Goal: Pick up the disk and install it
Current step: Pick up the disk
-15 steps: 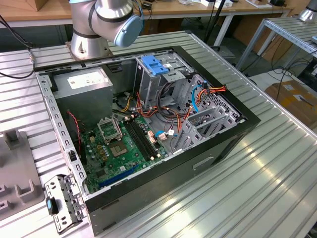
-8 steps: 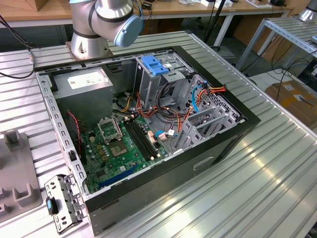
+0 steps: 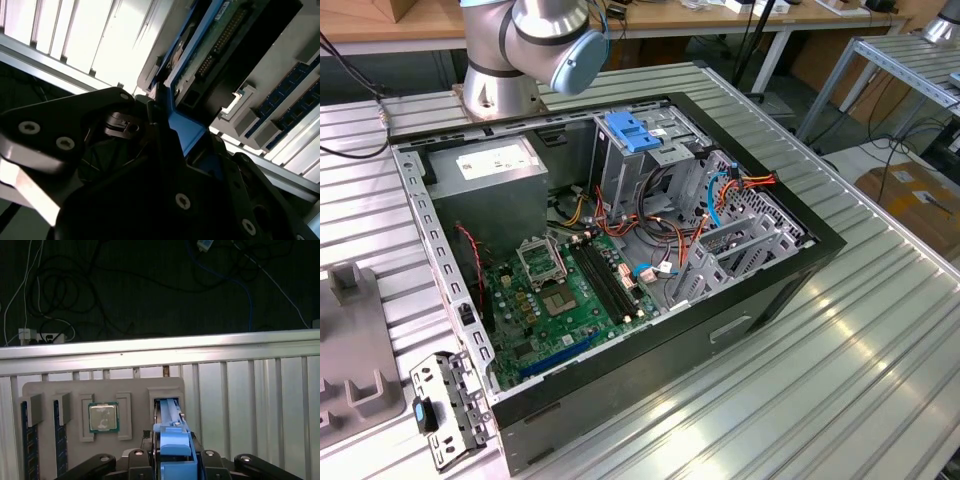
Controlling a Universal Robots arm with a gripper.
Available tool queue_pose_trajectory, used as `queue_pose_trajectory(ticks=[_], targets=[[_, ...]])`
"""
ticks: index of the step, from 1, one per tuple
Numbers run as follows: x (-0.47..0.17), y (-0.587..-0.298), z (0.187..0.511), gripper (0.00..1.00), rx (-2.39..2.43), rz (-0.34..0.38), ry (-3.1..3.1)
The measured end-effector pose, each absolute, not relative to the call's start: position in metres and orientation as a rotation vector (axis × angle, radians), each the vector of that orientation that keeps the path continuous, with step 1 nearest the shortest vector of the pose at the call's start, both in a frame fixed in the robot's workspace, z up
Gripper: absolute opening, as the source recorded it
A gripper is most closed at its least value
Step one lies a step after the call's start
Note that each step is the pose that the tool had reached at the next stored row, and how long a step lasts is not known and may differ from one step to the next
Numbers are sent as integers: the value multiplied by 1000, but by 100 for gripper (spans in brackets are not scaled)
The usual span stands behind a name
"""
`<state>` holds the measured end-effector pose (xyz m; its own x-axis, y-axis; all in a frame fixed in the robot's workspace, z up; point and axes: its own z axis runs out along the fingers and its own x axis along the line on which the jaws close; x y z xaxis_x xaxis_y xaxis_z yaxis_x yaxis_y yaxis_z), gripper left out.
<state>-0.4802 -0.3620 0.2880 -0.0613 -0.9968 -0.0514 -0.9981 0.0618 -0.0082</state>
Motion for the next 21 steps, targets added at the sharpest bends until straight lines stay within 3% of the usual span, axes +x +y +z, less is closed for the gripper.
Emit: queue_pose_trajectory(ticks=[21], targets=[[-479, -358, 288, 38, -2188, 47, 2195]])
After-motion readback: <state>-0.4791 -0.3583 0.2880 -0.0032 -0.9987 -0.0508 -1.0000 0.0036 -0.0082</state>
